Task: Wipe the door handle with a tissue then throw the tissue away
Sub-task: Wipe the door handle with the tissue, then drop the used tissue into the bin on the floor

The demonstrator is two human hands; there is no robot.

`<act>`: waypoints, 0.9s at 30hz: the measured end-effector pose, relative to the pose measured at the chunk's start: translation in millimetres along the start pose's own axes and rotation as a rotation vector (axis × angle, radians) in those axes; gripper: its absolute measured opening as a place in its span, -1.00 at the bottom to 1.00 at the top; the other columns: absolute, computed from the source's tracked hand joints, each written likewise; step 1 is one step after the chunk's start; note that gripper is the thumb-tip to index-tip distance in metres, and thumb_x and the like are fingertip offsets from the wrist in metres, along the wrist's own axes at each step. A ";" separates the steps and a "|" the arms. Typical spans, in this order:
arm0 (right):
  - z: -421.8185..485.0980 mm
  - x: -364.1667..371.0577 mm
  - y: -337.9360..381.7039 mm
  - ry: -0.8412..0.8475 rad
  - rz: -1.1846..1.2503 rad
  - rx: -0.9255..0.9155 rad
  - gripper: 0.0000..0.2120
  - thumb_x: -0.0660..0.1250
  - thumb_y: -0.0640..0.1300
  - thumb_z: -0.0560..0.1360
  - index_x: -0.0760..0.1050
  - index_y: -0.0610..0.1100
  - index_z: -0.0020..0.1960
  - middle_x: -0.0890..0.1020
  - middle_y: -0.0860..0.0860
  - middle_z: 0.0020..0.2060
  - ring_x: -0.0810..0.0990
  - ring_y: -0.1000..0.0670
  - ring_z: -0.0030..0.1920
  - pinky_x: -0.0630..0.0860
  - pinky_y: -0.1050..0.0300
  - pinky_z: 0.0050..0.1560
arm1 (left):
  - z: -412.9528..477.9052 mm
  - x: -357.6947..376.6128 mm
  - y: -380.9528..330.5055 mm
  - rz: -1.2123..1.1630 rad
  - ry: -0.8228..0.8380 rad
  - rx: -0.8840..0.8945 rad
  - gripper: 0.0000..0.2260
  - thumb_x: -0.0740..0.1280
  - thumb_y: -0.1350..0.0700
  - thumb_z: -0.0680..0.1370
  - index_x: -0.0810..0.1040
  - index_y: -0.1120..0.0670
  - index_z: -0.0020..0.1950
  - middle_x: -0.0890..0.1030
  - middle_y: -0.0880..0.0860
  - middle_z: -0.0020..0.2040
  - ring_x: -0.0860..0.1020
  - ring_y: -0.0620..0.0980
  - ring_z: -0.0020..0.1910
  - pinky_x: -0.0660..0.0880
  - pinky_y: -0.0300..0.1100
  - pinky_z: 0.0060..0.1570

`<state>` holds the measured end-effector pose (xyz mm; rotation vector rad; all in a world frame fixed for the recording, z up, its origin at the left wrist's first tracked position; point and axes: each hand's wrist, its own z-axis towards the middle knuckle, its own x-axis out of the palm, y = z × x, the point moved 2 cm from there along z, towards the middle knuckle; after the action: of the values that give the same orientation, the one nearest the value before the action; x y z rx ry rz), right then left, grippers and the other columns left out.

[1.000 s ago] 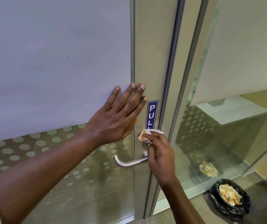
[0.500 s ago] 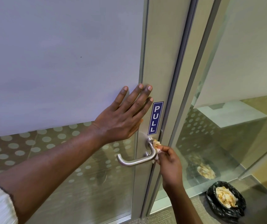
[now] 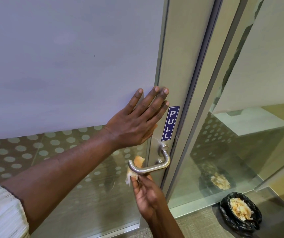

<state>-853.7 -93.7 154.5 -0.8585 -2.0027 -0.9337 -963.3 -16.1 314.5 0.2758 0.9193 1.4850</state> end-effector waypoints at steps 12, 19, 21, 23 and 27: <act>2.7 -16.8 71.7 -0.065 -0.195 -0.088 -0.77 0.16 -0.49 0.57 0.56 -0.38 0.10 0.73 -0.23 -0.09 0.75 -0.10 -0.18 0.69 0.10 -0.24 | 0.0 -1.6 0.7 0.005 0.004 -0.007 -0.42 0.18 -0.04 0.72 0.23 0.23 0.67 0.21 0.29 0.65 0.15 0.28 0.64 0.06 0.24 0.59; -3.9 -23.0 124.2 -0.090 -0.456 -0.289 -0.87 0.25 -0.43 0.57 0.55 -0.40 0.07 0.72 -0.23 -0.16 0.73 -0.07 -0.24 0.65 0.18 -0.25 | -0.8 -4.9 1.1 -0.055 0.025 -0.033 -0.42 0.22 -0.02 0.70 0.24 0.20 0.67 0.18 0.27 0.66 0.14 0.27 0.66 -0.02 0.22 0.62; -9.2 -20.7 145.5 -0.065 -0.554 -0.344 -0.88 0.26 -0.40 0.59 0.56 -0.37 0.07 0.72 -0.21 -0.11 0.73 -0.05 -0.18 0.65 0.19 -0.20 | -0.2 -7.3 -1.5 -0.095 0.053 -0.060 -0.42 0.21 -0.02 0.70 0.22 0.19 0.68 0.14 0.26 0.68 0.09 0.26 0.67 -0.08 0.21 0.64; -14.4 -21.5 168.2 -0.076 -0.710 -0.389 -0.87 0.26 -0.36 0.60 0.60 -0.30 0.04 0.70 -0.18 -0.13 0.68 -0.03 -0.17 0.67 0.17 -0.12 | 3.0 -10.0 -9.2 -0.126 0.077 -0.107 -0.40 0.22 -0.03 0.70 0.22 0.20 0.68 0.12 0.27 0.68 0.07 0.27 0.67 -0.09 0.24 0.63; -23.8 -23.5 199.8 -0.098 -0.860 -0.430 -0.84 0.24 -0.37 0.60 0.60 -0.26 0.02 0.63 -0.10 -0.26 0.57 0.11 -0.38 0.61 0.24 -0.24 | 11.6 -16.3 -32.2 -0.173 0.121 -0.259 -0.38 0.26 -0.07 0.66 0.26 0.19 0.66 0.11 0.30 0.67 0.07 0.32 0.66 -0.03 0.30 0.60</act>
<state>-674.2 -17.6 209.4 -0.2044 -2.3213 -1.8726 -929.5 -30.9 306.0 -0.0823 0.8136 1.4519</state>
